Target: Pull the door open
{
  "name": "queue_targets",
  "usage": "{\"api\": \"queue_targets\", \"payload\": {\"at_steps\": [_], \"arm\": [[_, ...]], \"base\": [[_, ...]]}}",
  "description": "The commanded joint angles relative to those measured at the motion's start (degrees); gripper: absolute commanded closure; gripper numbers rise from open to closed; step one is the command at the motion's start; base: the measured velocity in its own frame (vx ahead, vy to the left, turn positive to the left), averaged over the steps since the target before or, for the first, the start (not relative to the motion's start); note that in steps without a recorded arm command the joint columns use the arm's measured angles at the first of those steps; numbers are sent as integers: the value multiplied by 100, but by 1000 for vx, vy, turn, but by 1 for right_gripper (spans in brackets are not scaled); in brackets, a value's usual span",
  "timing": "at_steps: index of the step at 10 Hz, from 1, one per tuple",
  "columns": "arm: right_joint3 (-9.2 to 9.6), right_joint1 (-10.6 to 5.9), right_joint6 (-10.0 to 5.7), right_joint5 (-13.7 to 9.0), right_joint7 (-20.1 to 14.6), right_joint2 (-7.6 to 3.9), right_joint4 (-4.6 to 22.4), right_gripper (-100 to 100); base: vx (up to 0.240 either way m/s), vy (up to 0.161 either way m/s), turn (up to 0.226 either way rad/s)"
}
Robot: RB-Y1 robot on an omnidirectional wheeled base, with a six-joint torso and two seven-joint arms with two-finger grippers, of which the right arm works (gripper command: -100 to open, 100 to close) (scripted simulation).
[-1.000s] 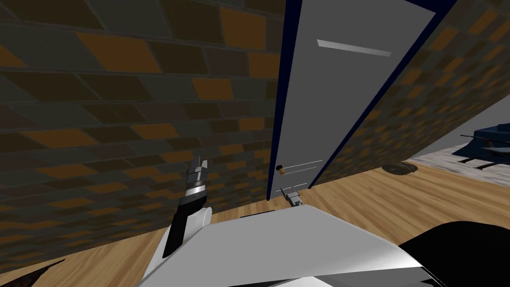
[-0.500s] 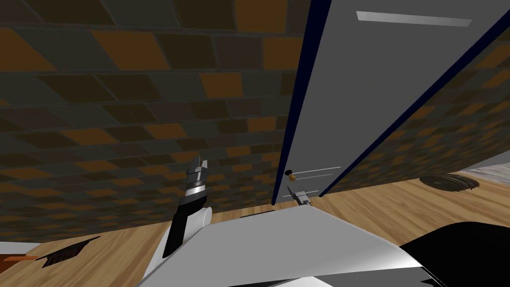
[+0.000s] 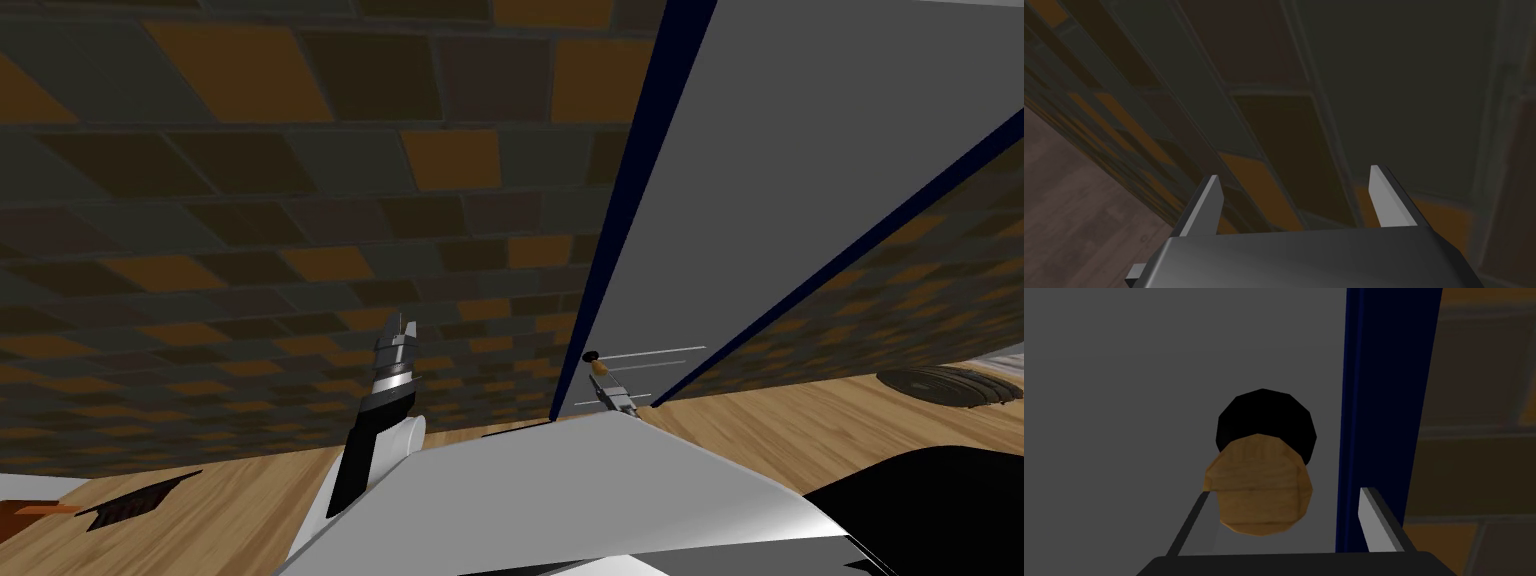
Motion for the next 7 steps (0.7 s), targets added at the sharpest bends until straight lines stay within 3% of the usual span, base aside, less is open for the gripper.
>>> {"api": "queue_targets", "payload": {"at_steps": [1, 5, 6, 7], "arm": [[7, -22, 20, 4, 6, 1, -21, 100], [7, -22, 20, 4, 6, 1, -21, 100], [23, 77, -48, 4, -1, -45, -72, -100], [27, 99, -65, 4, -3, -57, -87, -100]], "base": [[-25, -12, -5], [-3, -2, 6], [-118, 7, -40], [-200, 19, -39]]}}
